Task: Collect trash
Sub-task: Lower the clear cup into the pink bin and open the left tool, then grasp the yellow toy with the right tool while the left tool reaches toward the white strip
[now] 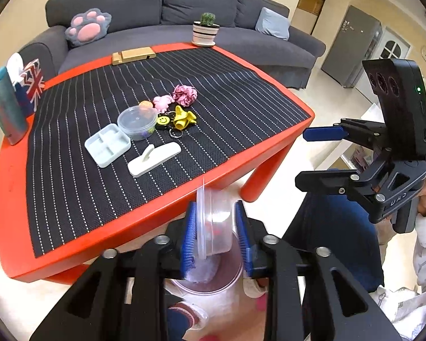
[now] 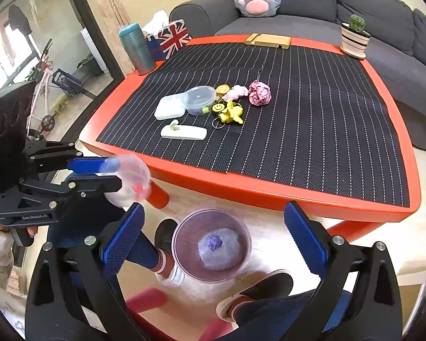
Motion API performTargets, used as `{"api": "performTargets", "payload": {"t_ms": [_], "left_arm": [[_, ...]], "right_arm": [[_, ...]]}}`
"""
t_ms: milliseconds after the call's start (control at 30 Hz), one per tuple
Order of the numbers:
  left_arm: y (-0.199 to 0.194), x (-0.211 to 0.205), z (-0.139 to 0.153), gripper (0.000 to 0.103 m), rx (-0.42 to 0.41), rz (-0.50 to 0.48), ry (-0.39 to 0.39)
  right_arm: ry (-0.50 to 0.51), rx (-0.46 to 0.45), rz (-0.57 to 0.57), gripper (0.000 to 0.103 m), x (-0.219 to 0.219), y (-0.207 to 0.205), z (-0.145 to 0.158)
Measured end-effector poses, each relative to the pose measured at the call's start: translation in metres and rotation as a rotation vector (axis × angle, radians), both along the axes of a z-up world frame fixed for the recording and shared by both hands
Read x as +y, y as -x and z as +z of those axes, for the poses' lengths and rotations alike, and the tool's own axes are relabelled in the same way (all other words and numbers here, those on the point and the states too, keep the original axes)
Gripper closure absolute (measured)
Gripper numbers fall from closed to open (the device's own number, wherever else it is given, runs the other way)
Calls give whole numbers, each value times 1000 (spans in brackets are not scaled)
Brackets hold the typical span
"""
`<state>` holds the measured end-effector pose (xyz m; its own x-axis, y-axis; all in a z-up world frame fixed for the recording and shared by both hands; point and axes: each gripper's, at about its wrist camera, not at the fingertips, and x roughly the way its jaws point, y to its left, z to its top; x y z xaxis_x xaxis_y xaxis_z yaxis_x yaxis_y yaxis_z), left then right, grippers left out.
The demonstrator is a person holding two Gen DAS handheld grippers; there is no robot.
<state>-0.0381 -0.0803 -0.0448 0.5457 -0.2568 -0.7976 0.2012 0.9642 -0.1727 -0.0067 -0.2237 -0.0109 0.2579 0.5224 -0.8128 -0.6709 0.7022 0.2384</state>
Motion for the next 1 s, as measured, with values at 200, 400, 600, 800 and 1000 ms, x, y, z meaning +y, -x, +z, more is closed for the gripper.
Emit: {"api": "performTargets", "payload": {"t_ms": [200,400,600,800,1000], "left_arm": [[1,3,4,14,-34,39,4],[1,7,4,8,-34,69,-10],[1,10,3,8,-31,85,-13],[-2,15,4,8,-38,103,-19],[-7,25,6,8,-47,128,-20]], "right_arm": [[-1,-3,-3,6,-1,0,1],[-1,-2,-2,6,-1,-1,0],[0,-4,-1,6,0,0,1],[-1,-11,4,5,5,-4,3],[1,-31,11,5,14,-16,7]]}}
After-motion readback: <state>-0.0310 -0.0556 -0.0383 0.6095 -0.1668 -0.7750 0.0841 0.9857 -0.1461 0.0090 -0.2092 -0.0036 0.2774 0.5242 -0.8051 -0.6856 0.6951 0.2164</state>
